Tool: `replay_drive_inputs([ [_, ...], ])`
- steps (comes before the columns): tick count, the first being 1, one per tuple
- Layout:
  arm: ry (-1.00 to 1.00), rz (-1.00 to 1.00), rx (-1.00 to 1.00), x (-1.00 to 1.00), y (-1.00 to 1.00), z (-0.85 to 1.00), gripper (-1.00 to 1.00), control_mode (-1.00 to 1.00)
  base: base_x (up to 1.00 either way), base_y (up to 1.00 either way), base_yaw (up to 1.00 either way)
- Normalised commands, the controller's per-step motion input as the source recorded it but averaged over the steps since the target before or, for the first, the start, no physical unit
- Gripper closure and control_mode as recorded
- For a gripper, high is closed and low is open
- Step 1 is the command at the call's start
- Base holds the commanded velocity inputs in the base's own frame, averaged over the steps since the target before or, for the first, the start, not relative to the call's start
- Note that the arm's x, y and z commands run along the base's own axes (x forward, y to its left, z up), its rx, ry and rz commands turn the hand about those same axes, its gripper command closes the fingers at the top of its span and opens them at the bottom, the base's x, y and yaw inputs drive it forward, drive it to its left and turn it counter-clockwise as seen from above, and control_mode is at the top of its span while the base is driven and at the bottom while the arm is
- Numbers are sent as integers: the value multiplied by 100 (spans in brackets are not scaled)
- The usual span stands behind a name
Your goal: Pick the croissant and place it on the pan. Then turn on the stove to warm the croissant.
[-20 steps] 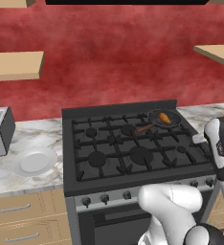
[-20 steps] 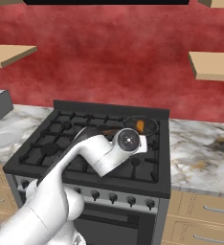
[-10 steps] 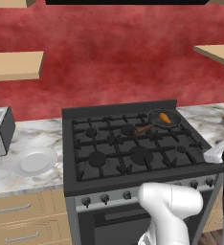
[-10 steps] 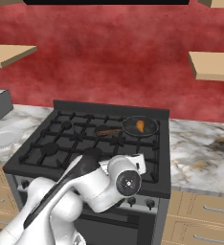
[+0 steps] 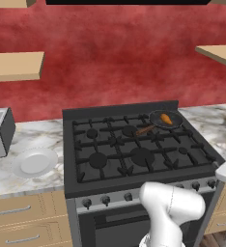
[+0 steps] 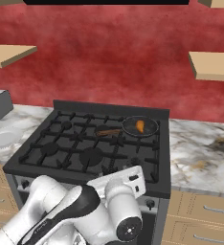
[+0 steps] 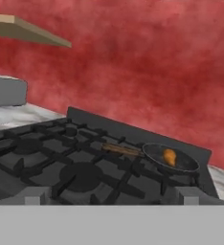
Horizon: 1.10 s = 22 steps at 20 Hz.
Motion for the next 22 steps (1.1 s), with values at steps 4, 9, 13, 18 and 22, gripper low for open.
replay_drive_inputs([
  [4, -24, 0, 0, -43, 0, 0, -100, -100, 0, 0, 0],
  [9, -18, 0, 0, -16, 0, -16, -100, -100, 0, 0, 0],
  [13, -16, 0, 0, 0, 0, -30, -100, -100, 0, 0, 0],
  [18, -13, 0, 0, 0, 0, -24, -100, -100, 0, 0, 0],
  [22, -10, 0, 0, 0, -10, -24, -100, -100, 0, 0, 0],
])
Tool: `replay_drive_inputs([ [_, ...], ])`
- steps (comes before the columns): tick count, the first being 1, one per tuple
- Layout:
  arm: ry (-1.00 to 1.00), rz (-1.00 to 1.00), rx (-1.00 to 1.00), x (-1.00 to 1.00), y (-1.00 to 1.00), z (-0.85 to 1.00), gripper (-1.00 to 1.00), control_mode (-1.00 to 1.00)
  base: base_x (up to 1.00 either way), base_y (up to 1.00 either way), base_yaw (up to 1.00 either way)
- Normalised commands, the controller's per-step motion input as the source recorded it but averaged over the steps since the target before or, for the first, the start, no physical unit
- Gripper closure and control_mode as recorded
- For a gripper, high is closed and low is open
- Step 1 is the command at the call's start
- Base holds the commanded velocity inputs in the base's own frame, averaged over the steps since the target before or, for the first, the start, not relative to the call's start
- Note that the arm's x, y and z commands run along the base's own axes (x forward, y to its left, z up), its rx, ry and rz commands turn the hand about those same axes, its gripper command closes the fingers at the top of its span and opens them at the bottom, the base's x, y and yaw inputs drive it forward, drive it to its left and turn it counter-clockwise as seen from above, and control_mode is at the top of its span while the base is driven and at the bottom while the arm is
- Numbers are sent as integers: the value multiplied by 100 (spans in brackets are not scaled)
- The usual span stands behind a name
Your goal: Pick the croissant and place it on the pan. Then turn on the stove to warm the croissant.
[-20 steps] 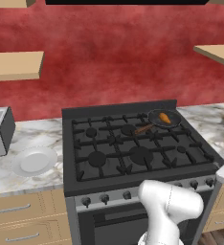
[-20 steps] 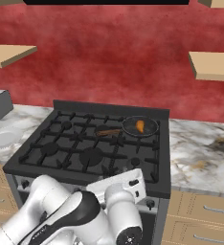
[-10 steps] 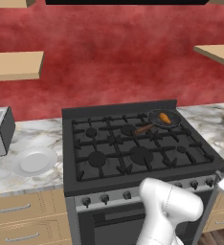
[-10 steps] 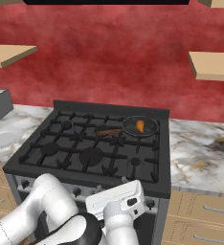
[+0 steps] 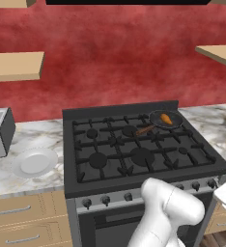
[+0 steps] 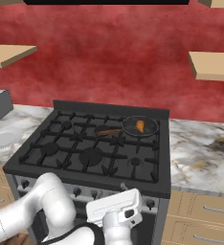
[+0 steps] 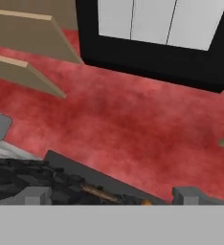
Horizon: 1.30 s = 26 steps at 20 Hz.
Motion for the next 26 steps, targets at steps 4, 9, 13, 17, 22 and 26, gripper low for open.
replay_drive_inputs([
  [4, -8, 0, 1, 0, -24, -25, -100, -100, 0, 0, 0],
  [9, -4, 2, 2, 0, -33, -23, -100, -100, 0, 0, 0],
  [13, 0, 9, 3, 0, -34, -22, -100, -100, 0, 0, 0],
  [17, 0, 15, 4, 0, -21, -26, -100, -100, 0, 0, 0],
  [22, 0, 16, 1, 0, -7, -30, -100, -100, 0, 0, 0],
  [26, -10, 6, 0, 0, 0, -32, -100, -100, 0, 0, 0],
])
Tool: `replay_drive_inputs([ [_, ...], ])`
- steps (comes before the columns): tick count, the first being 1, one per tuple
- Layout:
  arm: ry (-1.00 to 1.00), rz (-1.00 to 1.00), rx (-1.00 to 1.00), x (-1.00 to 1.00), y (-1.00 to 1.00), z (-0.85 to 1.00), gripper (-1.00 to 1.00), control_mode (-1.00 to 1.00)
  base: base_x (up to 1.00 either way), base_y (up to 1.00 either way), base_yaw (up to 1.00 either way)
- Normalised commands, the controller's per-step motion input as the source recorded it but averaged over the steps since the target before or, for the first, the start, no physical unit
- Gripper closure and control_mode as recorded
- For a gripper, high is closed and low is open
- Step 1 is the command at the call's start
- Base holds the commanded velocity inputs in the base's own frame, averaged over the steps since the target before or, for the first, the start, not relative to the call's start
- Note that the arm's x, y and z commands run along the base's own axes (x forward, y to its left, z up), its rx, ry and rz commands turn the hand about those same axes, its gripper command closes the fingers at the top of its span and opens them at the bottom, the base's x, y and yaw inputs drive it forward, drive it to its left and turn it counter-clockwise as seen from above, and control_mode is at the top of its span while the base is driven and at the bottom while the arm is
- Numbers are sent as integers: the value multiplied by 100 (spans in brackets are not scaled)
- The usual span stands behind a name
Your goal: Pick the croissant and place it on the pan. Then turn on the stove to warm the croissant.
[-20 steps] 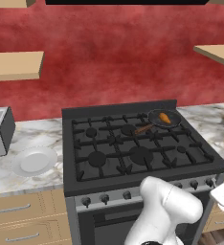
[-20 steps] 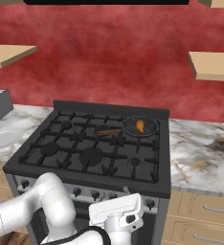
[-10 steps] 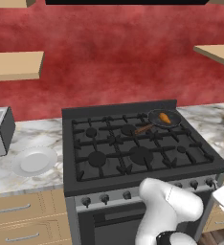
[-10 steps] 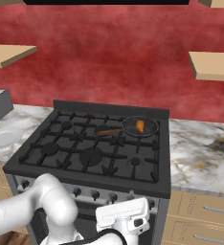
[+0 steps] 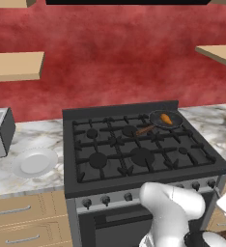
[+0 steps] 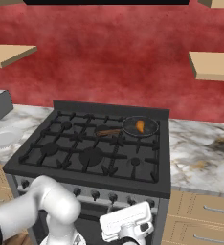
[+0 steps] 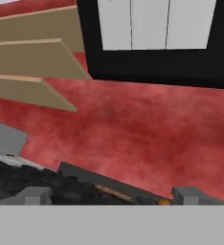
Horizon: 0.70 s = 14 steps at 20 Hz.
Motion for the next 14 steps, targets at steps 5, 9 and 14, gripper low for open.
replay_drive_inputs([
  [5, -11, 0, 0, 0, 0, -24, -100, -100, 0, 0, 0],
  [9, -8, -2, 0, 5, 0, -23, -100, -100, 0, 0, 0],
  [14, -6, -2, 0, 2, 0, -28, -100, -100, 0, 0, 0],
])
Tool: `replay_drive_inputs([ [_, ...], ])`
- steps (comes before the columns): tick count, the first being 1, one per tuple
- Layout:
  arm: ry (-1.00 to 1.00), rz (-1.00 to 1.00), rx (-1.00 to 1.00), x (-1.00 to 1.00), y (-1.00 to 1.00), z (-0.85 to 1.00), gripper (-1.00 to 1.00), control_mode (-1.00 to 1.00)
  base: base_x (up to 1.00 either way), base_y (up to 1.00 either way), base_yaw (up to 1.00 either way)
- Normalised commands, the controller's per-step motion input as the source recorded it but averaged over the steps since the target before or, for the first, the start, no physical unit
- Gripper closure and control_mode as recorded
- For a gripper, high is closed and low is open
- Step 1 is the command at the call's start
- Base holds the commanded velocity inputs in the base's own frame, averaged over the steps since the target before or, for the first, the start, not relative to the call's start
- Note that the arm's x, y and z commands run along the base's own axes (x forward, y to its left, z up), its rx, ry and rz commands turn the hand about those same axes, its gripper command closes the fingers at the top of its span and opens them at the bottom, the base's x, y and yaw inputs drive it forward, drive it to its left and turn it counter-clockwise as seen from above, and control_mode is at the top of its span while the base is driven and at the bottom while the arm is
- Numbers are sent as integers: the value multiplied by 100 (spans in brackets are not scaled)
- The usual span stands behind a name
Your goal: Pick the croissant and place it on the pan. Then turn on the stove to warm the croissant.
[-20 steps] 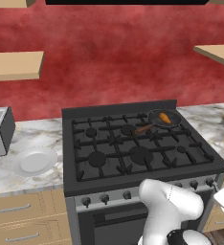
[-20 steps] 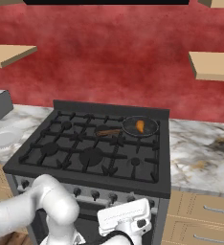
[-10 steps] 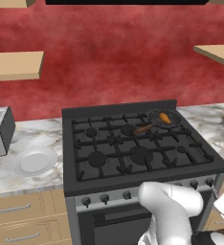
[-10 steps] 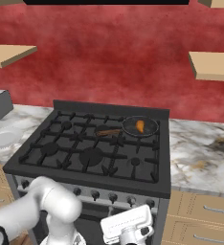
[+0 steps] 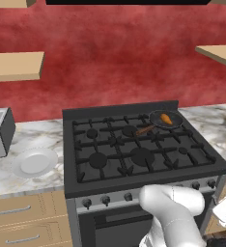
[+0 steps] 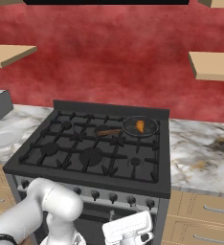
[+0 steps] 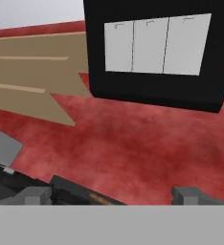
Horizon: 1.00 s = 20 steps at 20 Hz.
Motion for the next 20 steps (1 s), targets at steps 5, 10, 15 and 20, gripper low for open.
replay_drive_inputs([
  [5, 0, 0, 0, 5, 0, -24, -100, -100, 0, 0, 0],
  [10, 0, 0, 0, 11, 0, -16, -100, -100, 0, 0, 0],
  [15, 0, 0, 1, 19, 0, -4, -100, -100, 0, 0, 0],
  [20, 0, -2, 1, 21, 0, -8, -100, -100, 0, 0, 0],
])
